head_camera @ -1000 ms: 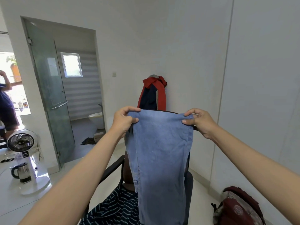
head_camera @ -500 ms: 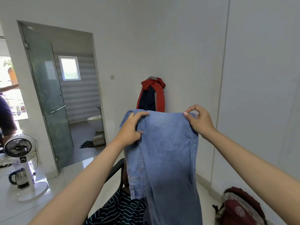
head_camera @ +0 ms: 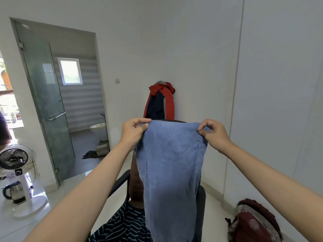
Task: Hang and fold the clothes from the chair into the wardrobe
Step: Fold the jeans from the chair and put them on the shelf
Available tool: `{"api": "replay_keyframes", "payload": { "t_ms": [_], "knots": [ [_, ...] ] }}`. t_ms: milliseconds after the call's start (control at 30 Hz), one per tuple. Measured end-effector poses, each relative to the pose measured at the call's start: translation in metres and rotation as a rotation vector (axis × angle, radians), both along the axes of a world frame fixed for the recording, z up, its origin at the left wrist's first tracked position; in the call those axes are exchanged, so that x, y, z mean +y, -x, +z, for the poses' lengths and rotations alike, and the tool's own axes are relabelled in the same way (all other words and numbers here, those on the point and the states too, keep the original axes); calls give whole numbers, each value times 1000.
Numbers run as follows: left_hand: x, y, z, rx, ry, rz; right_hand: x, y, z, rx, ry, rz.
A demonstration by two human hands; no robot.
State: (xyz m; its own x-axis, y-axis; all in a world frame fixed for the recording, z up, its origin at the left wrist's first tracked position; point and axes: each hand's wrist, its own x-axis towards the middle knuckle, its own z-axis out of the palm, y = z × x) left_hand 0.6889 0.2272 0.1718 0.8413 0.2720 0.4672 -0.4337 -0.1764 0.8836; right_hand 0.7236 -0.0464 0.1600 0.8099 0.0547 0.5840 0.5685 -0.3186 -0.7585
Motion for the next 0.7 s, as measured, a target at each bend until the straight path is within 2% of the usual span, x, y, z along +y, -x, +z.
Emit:
{"api": "replay_keyframes", "payload": {
  "t_ms": [167,233,300,367,433,500,600,700],
  "knots": [
    [-3,1,-2,-7,-110,22,0,-2,-5,-158,217,-113],
    [-3,-1,-4,2,-171,59,1,-5,-2,-153,223,-133],
    [-2,-4,-6,34,-192,93,3,-9,1,-51,52,-157],
    [-4,-3,-8,70,-148,74,6,-8,6,121,-255,-136],
    [-7,1,-12,71,-64,-35,10,-3,10,282,-492,-12],
    [-11,7,-14,34,-22,-155,10,1,11,320,-569,134],
    [-14,11,-11,-39,-23,-199,9,4,8,224,-422,219],
    [-13,12,-3,-68,-65,-105,9,1,8,82,-242,118]
  ]
}}
